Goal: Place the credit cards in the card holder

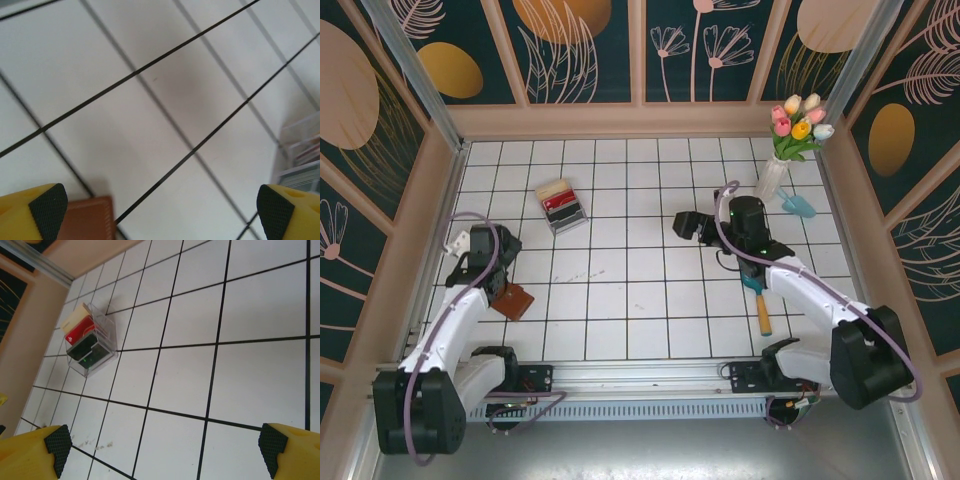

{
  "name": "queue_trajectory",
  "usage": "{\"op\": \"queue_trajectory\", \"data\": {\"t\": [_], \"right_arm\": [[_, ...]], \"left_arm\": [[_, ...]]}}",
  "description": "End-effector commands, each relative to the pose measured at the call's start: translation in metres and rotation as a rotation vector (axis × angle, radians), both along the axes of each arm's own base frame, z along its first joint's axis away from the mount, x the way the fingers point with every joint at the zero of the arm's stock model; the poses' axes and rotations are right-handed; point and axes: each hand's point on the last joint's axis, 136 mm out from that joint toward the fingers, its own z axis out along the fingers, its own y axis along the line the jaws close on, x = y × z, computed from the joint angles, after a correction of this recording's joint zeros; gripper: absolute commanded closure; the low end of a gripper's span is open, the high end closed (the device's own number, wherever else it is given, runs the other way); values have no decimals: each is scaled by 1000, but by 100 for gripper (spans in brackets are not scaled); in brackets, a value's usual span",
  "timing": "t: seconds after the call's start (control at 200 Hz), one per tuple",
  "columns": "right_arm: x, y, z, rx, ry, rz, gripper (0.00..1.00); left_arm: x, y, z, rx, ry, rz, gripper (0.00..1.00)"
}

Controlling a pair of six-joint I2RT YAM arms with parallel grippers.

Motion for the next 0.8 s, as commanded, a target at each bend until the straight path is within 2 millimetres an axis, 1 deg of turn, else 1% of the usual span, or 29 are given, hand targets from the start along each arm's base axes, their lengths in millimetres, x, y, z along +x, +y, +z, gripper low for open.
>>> {"op": "queue_trajectory", "data": {"t": [0.0, 0.16, 0.26, 0.36, 0.4, 0.515, 0.616, 0.636, 0.716, 0.796], "right_arm": [[6, 10, 1, -14, 19, -10, 1], [6, 24, -12, -43, 68, 9, 1], [4, 32, -18, -58, 85, 25, 1], [3, 35, -24, -74, 96, 28, 1], [4, 34, -26, -80, 99, 22, 1], [6, 33, -30, -90, 103, 9, 1], [9, 33, -36, -95, 115, 4, 1], [5, 40, -37, -94, 117, 21, 1], [5, 45, -42, -91, 131, 34, 2], [3, 52, -47, -91, 151, 55, 4]], "left_arm": [[-12, -5, -22, -39, 55, 0, 1], [-2, -29, -42, -117, 59, -140, 1], [-9, -32, -59, -141, 118, -139, 1], [-16, -41, -75, -193, 150, -153, 1], [-19, -48, -80, -231, 145, -170, 2], [-17, -75, -86, -350, 86, -240, 1], [-10, -105, -78, -403, 43, -322, 2], [-10, -111, -77, -414, 40, -336, 1], [-5, -142, -72, -471, 15, -408, 1], [0, -176, -69, -491, 25, -498, 1]]}}
